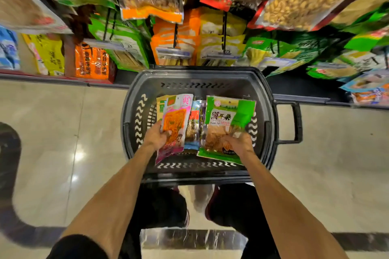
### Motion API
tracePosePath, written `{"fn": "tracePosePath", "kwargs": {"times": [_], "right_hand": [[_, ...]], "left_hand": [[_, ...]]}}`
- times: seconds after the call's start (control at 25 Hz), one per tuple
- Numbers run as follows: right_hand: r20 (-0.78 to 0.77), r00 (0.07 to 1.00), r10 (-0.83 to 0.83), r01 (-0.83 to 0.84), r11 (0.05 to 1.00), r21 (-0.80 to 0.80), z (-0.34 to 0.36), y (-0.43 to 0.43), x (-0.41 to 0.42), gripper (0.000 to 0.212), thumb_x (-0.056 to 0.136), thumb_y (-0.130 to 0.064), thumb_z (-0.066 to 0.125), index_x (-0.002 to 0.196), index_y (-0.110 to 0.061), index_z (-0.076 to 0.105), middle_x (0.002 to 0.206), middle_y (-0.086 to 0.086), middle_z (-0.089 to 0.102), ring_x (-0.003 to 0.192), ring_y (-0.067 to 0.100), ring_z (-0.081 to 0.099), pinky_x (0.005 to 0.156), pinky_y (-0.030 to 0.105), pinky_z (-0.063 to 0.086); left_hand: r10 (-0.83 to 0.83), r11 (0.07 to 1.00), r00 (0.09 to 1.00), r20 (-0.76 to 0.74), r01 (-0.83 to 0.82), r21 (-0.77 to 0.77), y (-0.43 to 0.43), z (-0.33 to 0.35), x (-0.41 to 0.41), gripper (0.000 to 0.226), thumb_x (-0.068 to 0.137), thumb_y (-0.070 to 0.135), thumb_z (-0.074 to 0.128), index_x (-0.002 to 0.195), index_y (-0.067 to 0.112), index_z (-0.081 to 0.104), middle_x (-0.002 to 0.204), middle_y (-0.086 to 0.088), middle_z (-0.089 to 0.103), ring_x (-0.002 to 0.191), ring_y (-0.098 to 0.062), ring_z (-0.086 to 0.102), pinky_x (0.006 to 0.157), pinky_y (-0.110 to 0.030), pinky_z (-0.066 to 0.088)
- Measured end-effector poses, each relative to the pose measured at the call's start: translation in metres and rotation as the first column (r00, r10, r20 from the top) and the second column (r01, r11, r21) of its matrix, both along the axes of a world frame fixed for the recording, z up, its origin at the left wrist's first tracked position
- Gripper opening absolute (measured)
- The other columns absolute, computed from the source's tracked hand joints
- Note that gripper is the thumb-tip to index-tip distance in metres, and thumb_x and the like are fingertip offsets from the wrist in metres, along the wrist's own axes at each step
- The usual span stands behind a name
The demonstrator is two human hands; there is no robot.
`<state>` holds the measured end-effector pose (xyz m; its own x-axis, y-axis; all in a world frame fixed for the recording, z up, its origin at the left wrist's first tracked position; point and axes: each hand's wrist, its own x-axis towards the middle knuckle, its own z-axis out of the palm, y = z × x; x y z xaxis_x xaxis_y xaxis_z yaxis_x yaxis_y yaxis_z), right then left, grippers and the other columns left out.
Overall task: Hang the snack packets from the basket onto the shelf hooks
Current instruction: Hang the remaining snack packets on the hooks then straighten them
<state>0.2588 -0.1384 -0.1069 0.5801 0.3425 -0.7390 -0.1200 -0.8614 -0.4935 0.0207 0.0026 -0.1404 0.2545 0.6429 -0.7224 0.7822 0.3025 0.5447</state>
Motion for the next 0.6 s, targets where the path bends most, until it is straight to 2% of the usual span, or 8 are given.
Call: {"fn": "tracePosePath", "kwargs": {"times": [0.12, 0.2, 0.24, 0.28, 0.36, 0.44, 0.52, 0.6], "right_hand": [[0.027, 0.999, 0.029, -0.031, 0.998, 0.056, 0.077, -0.004, -0.008, 0.031, 0.077, -0.015, 0.082, 0.098, -0.013, 0.060, 0.098, 0.002, 0.066, 0.096, 0.021, 0.064, 0.080, 0.029, 0.047], [0.074, 0.995, 0.071, -0.075, 0.995, 0.060, 0.126, -0.007, -0.013, 0.050, 0.074, -0.033, 0.083, 0.111, -0.008, 0.061, 0.106, 0.005, 0.068, 0.101, 0.022, 0.064, 0.082, 0.031, 0.049], [0.083, 0.993, 0.086, -0.091, 0.994, 0.062, 0.149, -0.009, -0.014, 0.059, 0.073, -0.037, 0.082, 0.118, -0.007, 0.059, 0.112, 0.006, 0.067, 0.104, 0.022, 0.063, 0.084, 0.031, 0.049], [0.086, 0.993, 0.079, -0.087, 0.992, 0.096, 0.176, -0.011, -0.014, 0.055, 0.076, -0.032, 0.081, 0.120, -0.008, 0.059, 0.113, 0.004, 0.066, 0.106, 0.021, 0.062, 0.085, 0.031, 0.049], [0.116, 0.992, 0.040, -0.065, 0.973, 0.221, 0.224, -0.016, -0.011, 0.036, 0.081, -0.019, 0.078, 0.112, -0.015, 0.061, 0.109, 0.000, 0.066, 0.104, 0.020, 0.063, 0.087, 0.032, 0.049], [0.161, 0.987, -0.005, -0.043, 0.955, 0.293, 0.277, -0.025, -0.005, 0.038, 0.081, -0.037, 0.075, 0.112, -0.018, 0.063, 0.108, -0.004, 0.069, 0.101, 0.018, 0.065, 0.087, 0.033, 0.051], [0.181, 0.983, -0.032, -0.032, 0.939, 0.341, 0.318, -0.036, 0.004, 0.048, 0.081, -0.053, 0.069, 0.117, -0.021, 0.064, 0.108, -0.005, 0.071, 0.101, 0.016, 0.067, 0.090, 0.037, 0.053], [0.164, 0.982, -0.092, 0.016, 0.911, 0.413, 0.361, -0.048, 0.016, 0.037, 0.087, -0.040, 0.069, 0.118, -0.020, 0.064, 0.108, -0.002, 0.072, 0.101, 0.019, 0.067, 0.091, 0.039, 0.053]], "left_hand": [[-0.069, 0.996, 0.997, 0.031, 0.067, 0.062, -0.001, 0.076, -0.010, 0.040, 0.093, 0.025, 0.063, 0.132, 0.017, 0.056, 0.119, -0.008, 0.068, 0.109, -0.029, 0.063, 0.096, -0.043, 0.050], [-0.026, 0.996, 0.996, 0.081, 0.019, 0.088, -0.002, 0.113, -0.020, 0.043, 0.088, 0.042, 0.063, 0.127, 0.023, 0.058, 0.115, -0.006, 0.070, 0.104, -0.028, 0.065, 0.091, -0.047, 0.053], [0.020, 0.996, 0.993, 0.112, -0.030, 0.084, -0.006, 0.136, -0.024, 0.045, 0.085, 0.050, 0.062, 0.123, 0.025, 0.061, 0.112, -0.003, 0.071, 0.101, -0.026, 0.067, 0.089, -0.048, 0.055], [0.072, 0.993, 0.987, 0.140, -0.084, 0.078, -0.010, 0.162, -0.023, 0.045, 0.084, 0.054, 0.062, 0.118, 0.025, 0.063, 0.108, -0.001, 0.072, 0.098, -0.024, 0.069, 0.087, -0.048, 0.056], [0.183, 0.978, 0.956, 0.231, -0.201, 0.057, -0.019, 0.232, -0.011, 0.026, 0.090, 0.041, 0.065, 0.109, 0.023, 0.066, 0.103, -0.002, 0.073, 0.093, -0.022, 0.070, 0.087, -0.047, 0.057], [0.313, 0.943, 0.884, 0.346, -0.333, -0.003, -0.030, 0.292, 0.001, 0.018, 0.094, 0.024, 0.064, 0.109, 0.014, 0.068, 0.100, -0.008, 0.074, 0.090, -0.025, 0.071, 0.086, -0.046, 0.057], [0.383, 0.912, 0.817, 0.430, -0.408, -0.037, -0.046, 0.342, 0.005, 0.024, 0.096, 0.023, 0.061, 0.112, 0.007, 0.067, 0.101, -0.012, 0.074, 0.091, -0.026, 0.072, 0.084, -0.044, 0.058], [0.383, 0.904, 0.798, 0.464, -0.428, -0.010, -0.059, 0.386, 0.007, 0.026, 0.098, 0.028, 0.056, 0.114, 0.009, 0.066, 0.101, -0.010, 0.074, 0.089, -0.021, 0.073, 0.080, -0.039, 0.060]]}}
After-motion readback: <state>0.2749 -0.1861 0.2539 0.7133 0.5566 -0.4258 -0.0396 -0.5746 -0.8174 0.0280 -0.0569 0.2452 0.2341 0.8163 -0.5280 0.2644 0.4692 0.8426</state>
